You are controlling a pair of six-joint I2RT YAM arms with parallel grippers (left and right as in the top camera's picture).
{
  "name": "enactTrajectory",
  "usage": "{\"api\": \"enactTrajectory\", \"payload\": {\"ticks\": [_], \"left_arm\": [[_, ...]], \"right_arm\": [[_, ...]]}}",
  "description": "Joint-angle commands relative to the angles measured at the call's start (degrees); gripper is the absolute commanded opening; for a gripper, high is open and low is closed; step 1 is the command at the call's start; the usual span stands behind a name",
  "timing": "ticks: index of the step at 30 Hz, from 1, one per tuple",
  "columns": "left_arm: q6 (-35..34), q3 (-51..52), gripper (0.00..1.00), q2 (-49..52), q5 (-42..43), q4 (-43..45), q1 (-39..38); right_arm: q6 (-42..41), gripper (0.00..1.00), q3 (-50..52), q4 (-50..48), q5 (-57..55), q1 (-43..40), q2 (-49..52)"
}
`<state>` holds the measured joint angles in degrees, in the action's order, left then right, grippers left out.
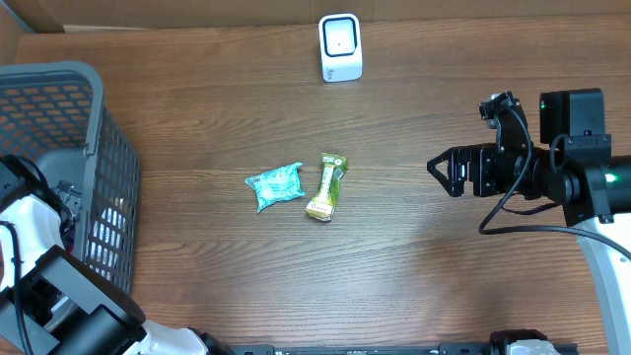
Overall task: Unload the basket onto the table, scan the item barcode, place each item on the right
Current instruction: 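Grasp the purple pouch in the basket with the left gripper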
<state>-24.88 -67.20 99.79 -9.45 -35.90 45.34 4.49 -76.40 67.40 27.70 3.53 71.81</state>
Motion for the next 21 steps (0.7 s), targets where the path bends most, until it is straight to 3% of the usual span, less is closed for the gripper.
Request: {"api": "enactTrajectory", "payload": {"ticks": [1,4,6,8,9,15,21], "left_arm": [[0.46,4.15,1.00,2.16,0.50,2.99,-0.28],[0.48,5.46,0.97,5.42,0.55,3.54,-0.28],[0.70,5.55,0.85,8.35,0.55,3.13,-0.28],[0.66,5.55,0.16,10.32,0.81,2.67,-0.28],[0.66,5.55,0.04,11.02,1.49,2.21,-0.28],[0.63,4.02,0.04,10.60,4.09,-0.02,-0.37],[0.66,-5.27,0.04,7.80,7.87,-7.69,-0.42]], "right_arm": [[-0.20,1.00,-0.85,-0.22,0.68,0.26,0.02],[-0.20,1.00,-0.85,-0.22,0.68,0.26,0.02],[-0.20,1.00,-0.85,-0.22,0.68,0.26,0.02],[-0.22,1.00,-0.85,-0.22,0.68,0.26,0.02],[-0.22,1.00,-0.85,-0.22,0.68,0.26,0.02],[-0.20,1.00,-0.85,-0.22,0.68,0.26,0.02],[-0.20,1.00,-0.85,-0.22,0.68,0.26,0.02]]}}
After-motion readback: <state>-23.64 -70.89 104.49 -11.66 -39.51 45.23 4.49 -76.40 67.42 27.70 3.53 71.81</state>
